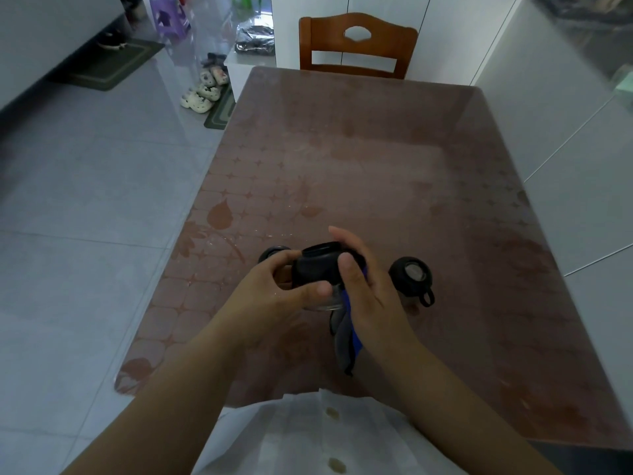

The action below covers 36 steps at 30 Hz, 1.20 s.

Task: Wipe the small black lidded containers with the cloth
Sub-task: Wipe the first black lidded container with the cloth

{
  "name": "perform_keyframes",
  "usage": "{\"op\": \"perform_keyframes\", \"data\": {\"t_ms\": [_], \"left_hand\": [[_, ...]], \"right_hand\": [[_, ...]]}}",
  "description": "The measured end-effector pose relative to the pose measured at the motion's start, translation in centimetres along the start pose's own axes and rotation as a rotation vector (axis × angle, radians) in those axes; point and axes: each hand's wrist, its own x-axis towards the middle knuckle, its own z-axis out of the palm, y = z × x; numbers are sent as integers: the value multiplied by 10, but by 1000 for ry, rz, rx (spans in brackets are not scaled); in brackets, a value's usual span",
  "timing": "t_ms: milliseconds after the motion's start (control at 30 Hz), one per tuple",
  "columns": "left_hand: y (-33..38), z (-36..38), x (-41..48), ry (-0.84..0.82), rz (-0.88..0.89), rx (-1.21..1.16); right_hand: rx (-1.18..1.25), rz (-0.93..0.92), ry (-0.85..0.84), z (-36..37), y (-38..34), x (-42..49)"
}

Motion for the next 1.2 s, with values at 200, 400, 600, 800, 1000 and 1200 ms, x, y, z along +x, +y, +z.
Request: {"op": "perform_keyframes", "data": {"t_ms": [200, 400, 600, 800, 1000, 1200], "left_hand": [[2, -1, -1, -77, 37, -115], [-9, -4, 0, -72, 27, -210], [-16, -1, 0, -77, 7, -255], [-16, 4, -4, -191, 94, -294], [-12, -13, -6, -49, 155, -130], [-40, -50, -8, 411, 115, 205]], "right_hand": [[270, 65, -7, -5, 3, 2], [503, 211, 44, -19, 11, 5], [380, 171, -78, -9, 11, 9], [631, 307, -120, -11, 18, 9], [690, 410, -121, -16, 46, 5], [526, 416, 62, -40, 61, -7]]}}
